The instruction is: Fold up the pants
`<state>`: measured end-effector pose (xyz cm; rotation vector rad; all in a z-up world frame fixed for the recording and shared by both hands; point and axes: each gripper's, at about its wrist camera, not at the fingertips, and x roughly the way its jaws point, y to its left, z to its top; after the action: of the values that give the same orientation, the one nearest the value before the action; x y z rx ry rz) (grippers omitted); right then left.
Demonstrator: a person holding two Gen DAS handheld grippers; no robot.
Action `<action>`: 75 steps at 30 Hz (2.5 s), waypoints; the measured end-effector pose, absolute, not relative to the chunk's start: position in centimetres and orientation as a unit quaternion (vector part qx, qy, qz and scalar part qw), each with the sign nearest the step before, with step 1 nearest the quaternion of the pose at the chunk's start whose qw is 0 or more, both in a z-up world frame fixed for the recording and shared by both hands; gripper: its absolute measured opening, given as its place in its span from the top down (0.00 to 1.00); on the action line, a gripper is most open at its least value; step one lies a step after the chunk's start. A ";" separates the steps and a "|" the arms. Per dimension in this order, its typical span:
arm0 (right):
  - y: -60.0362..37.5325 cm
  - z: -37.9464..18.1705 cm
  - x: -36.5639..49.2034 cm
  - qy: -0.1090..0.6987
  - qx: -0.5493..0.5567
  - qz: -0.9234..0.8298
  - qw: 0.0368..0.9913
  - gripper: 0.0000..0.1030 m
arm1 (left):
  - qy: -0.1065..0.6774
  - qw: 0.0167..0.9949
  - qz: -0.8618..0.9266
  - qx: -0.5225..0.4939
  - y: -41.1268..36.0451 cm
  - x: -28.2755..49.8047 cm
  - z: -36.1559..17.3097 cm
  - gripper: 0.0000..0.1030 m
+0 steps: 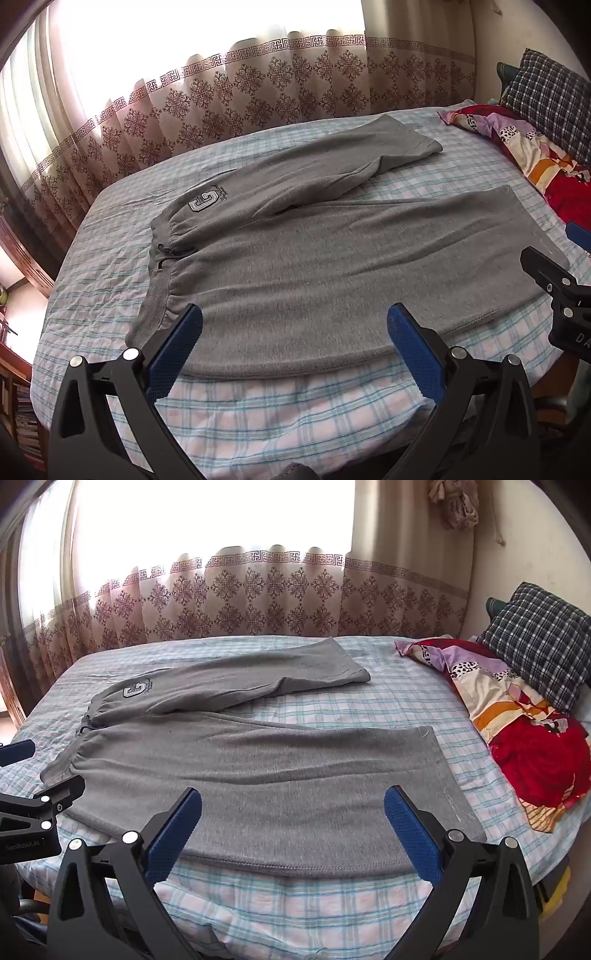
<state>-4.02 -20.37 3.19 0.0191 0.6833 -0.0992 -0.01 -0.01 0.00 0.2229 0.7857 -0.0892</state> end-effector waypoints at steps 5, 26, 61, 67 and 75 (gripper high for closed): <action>-20.3 3.2 -4.0 0.335 0.010 -0.047 0.941 0.05 | 0.384 0.916 -0.044 0.109 0.0 0.0 0.0 0.02; -20.1 2.8 -3.9 0.342 0.012 -0.045 0.939 0.05 | 0.406 0.907 -0.033 0.107 0.5 0.5 -1.1 0.02; -20.1 -1.4 -1.0 0.425 0.016 -0.032 0.905 0.05 | 0.499 0.862 -0.026 0.081 3.1 3.9 -7.6 0.02; -17.7 -3.3 2.3 0.456 -0.025 0.009 0.889 0.05 | 0.520 0.848 -0.040 0.093 2.5 5.6 -9.0 0.02; -16.6 -7.9 5.1 0.526 -0.007 0.035 0.849 0.05 | 0.549 0.829 -0.060 0.090 1.6 7.7 -11.7 0.02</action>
<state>5.14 -16.62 -7.90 -0.0157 1.1091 0.0738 7.65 1.60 -11.72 0.1918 1.1652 -0.1263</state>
